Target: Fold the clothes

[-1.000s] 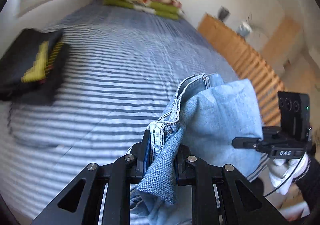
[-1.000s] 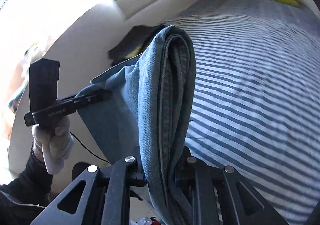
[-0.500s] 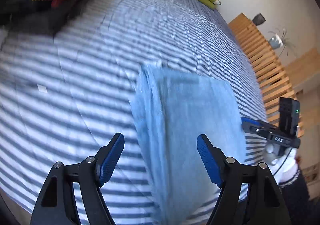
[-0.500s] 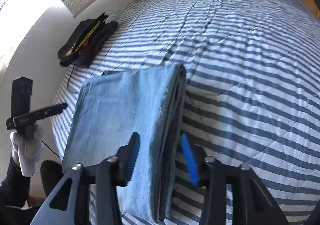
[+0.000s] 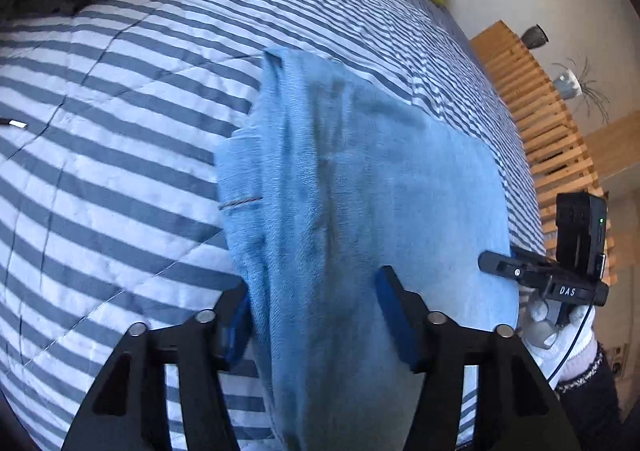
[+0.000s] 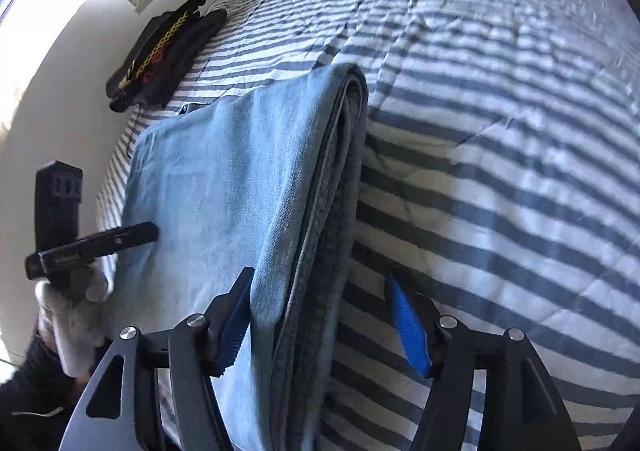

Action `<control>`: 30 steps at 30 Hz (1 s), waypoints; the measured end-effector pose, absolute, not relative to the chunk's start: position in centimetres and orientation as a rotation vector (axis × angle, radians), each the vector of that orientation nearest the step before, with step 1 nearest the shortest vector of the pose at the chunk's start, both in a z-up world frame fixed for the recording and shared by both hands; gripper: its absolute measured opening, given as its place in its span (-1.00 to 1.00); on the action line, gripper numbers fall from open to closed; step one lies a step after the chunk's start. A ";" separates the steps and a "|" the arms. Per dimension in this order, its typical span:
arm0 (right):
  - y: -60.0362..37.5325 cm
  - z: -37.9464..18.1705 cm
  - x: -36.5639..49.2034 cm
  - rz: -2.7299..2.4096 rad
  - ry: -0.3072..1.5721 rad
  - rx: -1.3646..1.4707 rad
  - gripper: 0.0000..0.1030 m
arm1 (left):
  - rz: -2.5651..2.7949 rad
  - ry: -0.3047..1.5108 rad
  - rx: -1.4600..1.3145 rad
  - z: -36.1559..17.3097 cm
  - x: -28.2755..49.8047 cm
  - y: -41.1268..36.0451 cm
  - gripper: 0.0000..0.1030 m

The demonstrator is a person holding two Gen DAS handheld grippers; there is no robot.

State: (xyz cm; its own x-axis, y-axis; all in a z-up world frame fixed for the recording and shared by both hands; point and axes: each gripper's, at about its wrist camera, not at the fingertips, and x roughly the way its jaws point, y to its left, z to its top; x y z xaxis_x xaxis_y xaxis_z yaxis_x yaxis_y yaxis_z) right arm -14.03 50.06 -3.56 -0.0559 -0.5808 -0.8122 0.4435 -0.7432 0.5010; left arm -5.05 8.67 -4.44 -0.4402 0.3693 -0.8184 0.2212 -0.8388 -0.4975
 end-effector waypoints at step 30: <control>30.0 16.4 -10.0 -1.954 -0.281 0.953 -0.72 | 2.861 -0.585 -1.166 18.5 1.0 -7.9 -0.49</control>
State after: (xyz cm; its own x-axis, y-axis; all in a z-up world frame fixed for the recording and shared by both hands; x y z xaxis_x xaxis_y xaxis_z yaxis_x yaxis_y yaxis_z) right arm -9.97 29.99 16.36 -0.2827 -0.8129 -0.5093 0.6367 -0.5561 0.5342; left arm 0.97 -7.91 18.54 -0.7247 0.1358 -0.6755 0.1405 -0.9307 -0.3378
